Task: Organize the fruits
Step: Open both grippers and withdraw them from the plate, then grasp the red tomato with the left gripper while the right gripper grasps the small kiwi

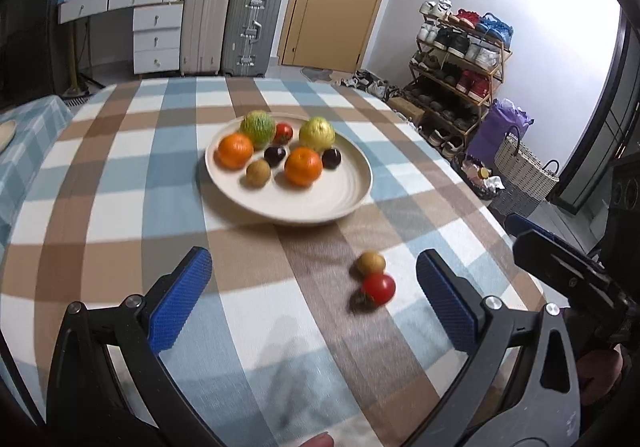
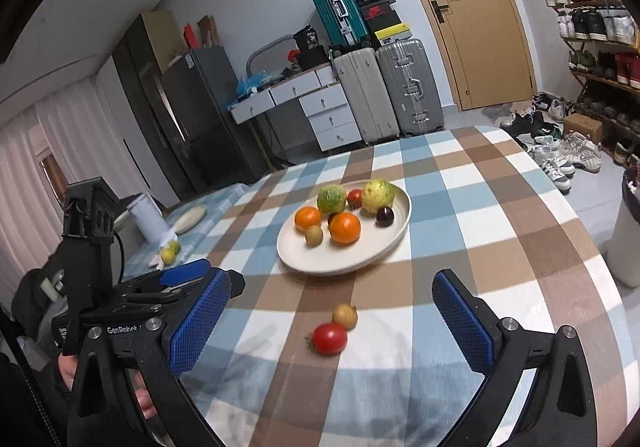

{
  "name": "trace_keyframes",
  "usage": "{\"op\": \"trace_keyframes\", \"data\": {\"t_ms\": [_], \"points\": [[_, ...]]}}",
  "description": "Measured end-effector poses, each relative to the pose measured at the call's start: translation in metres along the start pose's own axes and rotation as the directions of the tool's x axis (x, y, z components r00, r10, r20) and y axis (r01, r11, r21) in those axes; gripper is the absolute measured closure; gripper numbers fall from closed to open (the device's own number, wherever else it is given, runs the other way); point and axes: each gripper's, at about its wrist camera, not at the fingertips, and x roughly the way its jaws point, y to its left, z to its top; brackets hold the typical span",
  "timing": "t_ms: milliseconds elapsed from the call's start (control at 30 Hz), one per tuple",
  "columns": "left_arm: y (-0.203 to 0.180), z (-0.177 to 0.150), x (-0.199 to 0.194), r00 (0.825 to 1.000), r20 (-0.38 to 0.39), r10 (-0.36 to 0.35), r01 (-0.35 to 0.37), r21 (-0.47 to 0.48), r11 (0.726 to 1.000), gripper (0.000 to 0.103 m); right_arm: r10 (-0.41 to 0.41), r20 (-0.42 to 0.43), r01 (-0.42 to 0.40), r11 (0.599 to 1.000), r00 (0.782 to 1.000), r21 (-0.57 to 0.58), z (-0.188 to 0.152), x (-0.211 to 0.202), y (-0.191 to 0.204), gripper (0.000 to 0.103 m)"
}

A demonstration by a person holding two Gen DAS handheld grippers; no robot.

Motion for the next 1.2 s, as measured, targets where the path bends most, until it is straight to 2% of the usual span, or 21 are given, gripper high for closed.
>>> {"op": "trace_keyframes", "data": {"t_ms": [333, 600, 967, 1067, 1200], "points": [[-0.014, -0.023, 0.022, 0.997, -0.074, -0.007, 0.009, 0.018, 1.0, 0.001, -0.065, -0.021, 0.065, 0.998, 0.998, -0.013, -0.023, -0.007, -0.002, 0.0], [-0.02, -0.024, 0.045, 0.993, -0.114, 0.009, -0.004, 0.042, 0.999, 0.001, -0.08, -0.023, 0.08, 0.997, 0.997, 0.018, -0.029, -0.007, -0.017, 0.0], [-0.035, -0.018, 0.076, 0.988, -0.148, -0.032, 0.046, 0.092, 0.995, 0.002, -0.08, -0.062, 0.084, 0.994, 0.995, 0.064, -0.037, 0.006, -0.043, 0.0], [-0.039, -0.018, 0.082, 0.985, -0.165, -0.054, 0.072, 0.102, 0.992, 0.009, -0.077, -0.065, 0.082, 0.994, 0.995, 0.077, -0.038, 0.007, -0.049, 0.0], [-0.043, -0.021, 0.091, 0.978, -0.196, -0.076, 0.099, 0.111, 0.989, 0.032, -0.073, -0.072, 0.079, 0.993, 0.995, 0.091, -0.039, 0.01, -0.055, 0.0]]}}
